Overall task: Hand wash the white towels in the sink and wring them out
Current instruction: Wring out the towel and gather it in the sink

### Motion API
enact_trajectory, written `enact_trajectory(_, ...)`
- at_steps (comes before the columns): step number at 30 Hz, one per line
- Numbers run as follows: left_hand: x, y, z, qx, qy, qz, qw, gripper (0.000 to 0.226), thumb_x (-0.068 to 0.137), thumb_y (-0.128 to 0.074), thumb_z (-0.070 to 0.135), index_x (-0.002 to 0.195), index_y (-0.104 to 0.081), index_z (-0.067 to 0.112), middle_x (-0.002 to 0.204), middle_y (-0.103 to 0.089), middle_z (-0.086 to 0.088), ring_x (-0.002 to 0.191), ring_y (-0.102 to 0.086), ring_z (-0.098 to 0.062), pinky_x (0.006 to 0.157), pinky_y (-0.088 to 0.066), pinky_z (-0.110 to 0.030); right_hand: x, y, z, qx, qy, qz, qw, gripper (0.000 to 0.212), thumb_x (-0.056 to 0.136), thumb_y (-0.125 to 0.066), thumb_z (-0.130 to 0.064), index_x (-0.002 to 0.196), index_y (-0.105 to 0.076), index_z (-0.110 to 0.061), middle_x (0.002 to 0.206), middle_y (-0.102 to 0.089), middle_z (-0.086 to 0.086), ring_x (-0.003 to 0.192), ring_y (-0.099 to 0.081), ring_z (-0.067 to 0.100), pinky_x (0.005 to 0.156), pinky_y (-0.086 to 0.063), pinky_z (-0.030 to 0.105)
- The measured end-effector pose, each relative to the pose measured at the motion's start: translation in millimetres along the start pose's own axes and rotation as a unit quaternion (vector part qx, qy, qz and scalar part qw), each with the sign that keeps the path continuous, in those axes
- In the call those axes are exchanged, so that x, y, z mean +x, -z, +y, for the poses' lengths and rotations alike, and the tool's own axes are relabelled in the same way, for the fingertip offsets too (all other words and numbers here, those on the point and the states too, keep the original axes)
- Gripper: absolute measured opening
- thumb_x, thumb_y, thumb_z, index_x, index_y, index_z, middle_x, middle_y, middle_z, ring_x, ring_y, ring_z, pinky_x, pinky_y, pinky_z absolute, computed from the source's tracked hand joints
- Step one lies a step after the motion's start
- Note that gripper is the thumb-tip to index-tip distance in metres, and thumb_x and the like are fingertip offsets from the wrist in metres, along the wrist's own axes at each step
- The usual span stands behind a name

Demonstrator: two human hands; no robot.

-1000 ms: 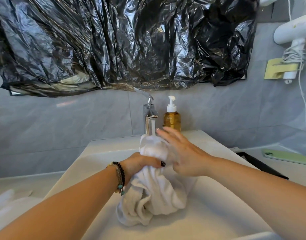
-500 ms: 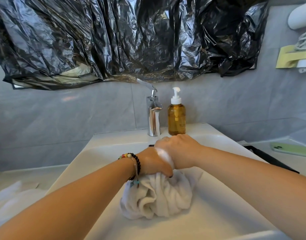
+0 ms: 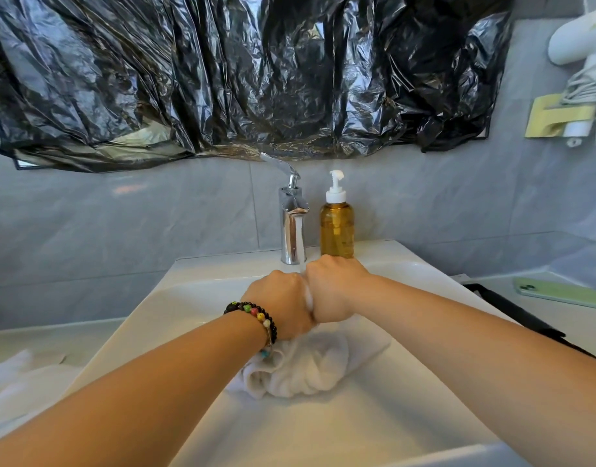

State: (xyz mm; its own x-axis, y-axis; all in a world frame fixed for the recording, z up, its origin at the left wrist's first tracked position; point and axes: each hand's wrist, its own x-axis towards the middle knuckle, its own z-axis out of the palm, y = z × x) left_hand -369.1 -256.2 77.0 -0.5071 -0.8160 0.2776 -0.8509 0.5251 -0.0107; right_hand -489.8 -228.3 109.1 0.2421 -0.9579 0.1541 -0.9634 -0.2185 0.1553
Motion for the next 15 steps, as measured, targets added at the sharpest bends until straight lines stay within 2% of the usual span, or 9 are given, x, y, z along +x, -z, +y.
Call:
enact_trajectory(3, -4, 1, -2, 0.034, -0.010, 0.036, 0.999, 0.045, 0.085, -0.062, 0.047, 0.119, -0.052, 0.020, 0.105, -0.065, -0.005, 0.098, -0.064, -0.028, 0.071, -0.042, -0.030, 6, -4, 6, 0.062, -0.014, -0.062, 0.996, 0.028, 0.071, -0.074, -0.031, 0.079, -0.049, -0.022, 0.079, -0.051, -0.002, 0.071, -0.053, 0.018, 0.056, -0.043, 0.028)
enact_trajectory(5, -3, 1, -1, 0.078, -0.020, 0.046, 0.996, 0.039, 0.088, -0.059, 0.034, 0.120, -0.048, 0.016, 0.106, -0.066, -0.006, 0.097, -0.064, -0.029, 0.069, -0.039, -0.031, 8, -7, 10, 0.107, -0.014, -0.092, 0.990, 0.026, 0.070, -0.075, -0.030, 0.076, -0.051, -0.025, 0.079, -0.054, -0.003, 0.071, -0.055, 0.017, 0.058, -0.044, 0.028)
enact_trajectory(7, -1, 2, -1, 0.111, -0.028, 0.053, 0.992, 0.034, 0.088, -0.057, 0.024, 0.118, -0.047, 0.015, 0.106, -0.066, -0.005, 0.096, -0.065, -0.028, 0.068, -0.039, -0.031, 9, -8, 13, 0.163, -0.026, -0.106, 0.981, 0.021, 0.071, -0.075, -0.026, 0.079, -0.056, -0.023, 0.081, -0.057, -0.002, 0.075, -0.057, 0.019, 0.061, -0.046, 0.029)
enact_trajectory(10, -1, 4, -1, 0.136, -0.040, 0.060, 0.988, 0.030, 0.087, -0.058, 0.022, 0.115, -0.047, 0.016, 0.105, -0.065, -0.003, 0.093, -0.065, -0.027, 0.067, -0.038, -0.031, 6, -9, 14, 0.229, -0.039, -0.129, 0.964, 0.017, 0.075, -0.071, -0.016, 0.089, -0.063, -0.012, 0.089, -0.063, 0.007, 0.082, -0.062, 0.026, 0.066, -0.049, 0.032)
enact_trajectory(12, -2, 5, -3, 0.141, -0.047, 0.064, 0.987, 0.027, 0.087, -0.057, 0.022, 0.112, -0.048, 0.017, 0.104, -0.065, -0.002, 0.090, -0.065, -0.026, 0.066, -0.038, -0.032, 4, -15, 11, 0.292, -0.053, -0.126, 0.947, 0.013, 0.070, -0.068, -0.010, 0.080, -0.060, -0.010, 0.076, -0.059, 0.010, 0.069, -0.055, 0.026, 0.056, -0.043, 0.031)
enact_trajectory(13, -3, 5, -5, 0.143, -0.051, 0.068, 0.986, 0.026, 0.087, -0.057, 0.022, 0.111, -0.048, 0.018, 0.103, -0.065, -0.002, 0.089, -0.065, -0.026, 0.066, -0.038, -0.032, 2, -16, 10, 0.321, -0.073, -0.124, 0.936, 0.013, 0.067, -0.066, -0.007, 0.077, -0.058, -0.009, 0.068, -0.054, 0.011, 0.061, -0.050, 0.025, 0.049, -0.036, 0.029)
enact_trajectory(15, -3, 6, -7, 0.143, -0.068, 0.079, 0.984, 0.024, 0.087, -0.056, 0.026, 0.108, -0.048, 0.019, 0.100, -0.065, -0.001, 0.086, -0.064, -0.026, 0.065, -0.037, -0.032, -4, -18, 6, 0.353, -0.090, -0.135, 0.921, 0.010, 0.067, -0.061, -0.004, 0.075, -0.055, -0.007, 0.064, -0.047, 0.009, 0.055, -0.041, 0.023, 0.047, -0.025, 0.027)
